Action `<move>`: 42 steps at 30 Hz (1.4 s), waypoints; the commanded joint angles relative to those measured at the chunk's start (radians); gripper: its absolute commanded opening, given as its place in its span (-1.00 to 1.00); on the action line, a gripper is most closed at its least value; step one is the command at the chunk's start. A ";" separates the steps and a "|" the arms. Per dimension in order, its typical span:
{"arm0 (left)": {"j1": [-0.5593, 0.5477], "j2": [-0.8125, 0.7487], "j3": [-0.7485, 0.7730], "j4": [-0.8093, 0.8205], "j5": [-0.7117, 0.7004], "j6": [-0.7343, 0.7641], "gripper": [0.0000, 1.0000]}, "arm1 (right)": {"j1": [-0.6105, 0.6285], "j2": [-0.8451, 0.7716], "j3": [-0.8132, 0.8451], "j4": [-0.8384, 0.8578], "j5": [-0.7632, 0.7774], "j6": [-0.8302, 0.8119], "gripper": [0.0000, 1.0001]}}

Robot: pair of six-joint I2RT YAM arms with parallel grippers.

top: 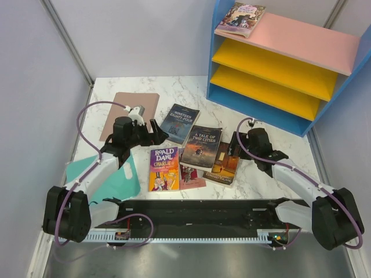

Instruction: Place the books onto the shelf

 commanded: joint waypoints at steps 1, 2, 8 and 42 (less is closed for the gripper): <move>0.002 0.000 -0.009 0.096 0.137 -0.002 0.99 | 0.038 0.009 0.072 0.020 0.000 -0.013 0.96; -0.001 0.017 -0.005 0.104 0.195 0.004 0.99 | 0.041 0.009 0.072 0.022 -0.004 0.011 0.96; -0.118 0.063 0.021 0.107 0.231 0.039 0.94 | 0.042 -0.016 -0.052 0.185 -0.115 0.186 0.96; -0.397 0.590 0.307 -0.039 0.009 -0.002 0.99 | 0.277 0.501 -0.007 0.743 -0.285 0.501 0.83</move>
